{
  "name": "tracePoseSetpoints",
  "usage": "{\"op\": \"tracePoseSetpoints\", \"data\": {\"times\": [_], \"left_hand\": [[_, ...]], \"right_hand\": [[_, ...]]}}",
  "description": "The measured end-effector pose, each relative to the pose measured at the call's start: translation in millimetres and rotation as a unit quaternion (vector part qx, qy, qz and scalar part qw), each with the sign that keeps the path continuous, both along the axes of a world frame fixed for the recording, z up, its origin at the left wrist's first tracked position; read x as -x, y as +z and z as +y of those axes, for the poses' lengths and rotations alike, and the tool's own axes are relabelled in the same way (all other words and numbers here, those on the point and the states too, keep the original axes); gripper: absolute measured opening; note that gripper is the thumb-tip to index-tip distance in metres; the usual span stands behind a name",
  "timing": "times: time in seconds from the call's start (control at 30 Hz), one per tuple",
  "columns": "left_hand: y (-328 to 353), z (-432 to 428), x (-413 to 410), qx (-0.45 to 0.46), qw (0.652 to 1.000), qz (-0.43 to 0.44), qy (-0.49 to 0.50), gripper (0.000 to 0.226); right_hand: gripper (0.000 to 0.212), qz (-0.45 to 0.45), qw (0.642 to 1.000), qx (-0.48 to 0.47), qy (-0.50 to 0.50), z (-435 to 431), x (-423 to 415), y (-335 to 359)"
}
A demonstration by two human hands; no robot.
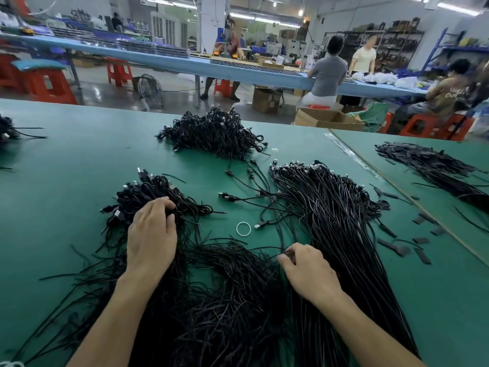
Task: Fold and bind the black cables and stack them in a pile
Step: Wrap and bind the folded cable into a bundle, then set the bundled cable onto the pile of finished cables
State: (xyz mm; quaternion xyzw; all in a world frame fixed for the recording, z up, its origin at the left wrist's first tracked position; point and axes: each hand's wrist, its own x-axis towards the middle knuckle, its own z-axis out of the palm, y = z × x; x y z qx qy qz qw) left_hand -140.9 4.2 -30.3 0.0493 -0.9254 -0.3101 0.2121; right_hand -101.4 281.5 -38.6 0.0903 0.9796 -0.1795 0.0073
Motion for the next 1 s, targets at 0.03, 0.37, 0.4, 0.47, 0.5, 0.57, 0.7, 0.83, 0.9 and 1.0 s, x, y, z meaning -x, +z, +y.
{"op": "tracePoseSetpoints", "data": {"times": [0.03,0.37,0.4,0.47,0.5,0.57,0.7,0.83,0.9,1.0], "left_hand": [[0,-1,0,0.004,1.000,0.004,0.012,0.019],[-8,-11,12,0.048,0.997,-0.060,-0.010,0.056],[-9,-11,13,0.051,0.996,-0.067,-0.012,0.059],[-10,-12,14,0.054,0.995,-0.078,-0.012,0.065],[-10,-12,13,0.058,0.995,-0.078,-0.011,0.066],[-8,-9,11,0.064,0.996,-0.061,-0.007,0.065],[1,1,5,0.024,1.000,0.011,0.000,0.044],[8,12,-1,0.014,0.999,0.035,-0.008,0.029],[11,16,-3,0.016,0.999,0.039,-0.021,0.027],[12,22,-4,-0.013,0.996,0.037,-0.080,0.024]], "right_hand": [[0.030,0.008,1.000,0.005,-0.010,-3,4,-1],[0.020,-0.001,0.996,0.002,-0.094,-11,40,6],[0.019,-0.016,0.996,-0.013,-0.088,-11,41,6],[0.026,-0.026,0.996,-0.036,-0.078,-12,43,3],[0.028,-0.033,0.996,-0.034,-0.078,-12,45,2],[0.023,-0.054,0.994,0.005,-0.096,-14,47,2],[0.034,-0.043,0.982,0.149,-0.112,-9,50,5],[0.048,-0.043,0.966,0.233,-0.104,-5,47,16],[0.041,-0.053,0.980,0.169,-0.087,-2,45,23],[0.032,-0.075,0.992,0.086,-0.058,5,42,34]]}}
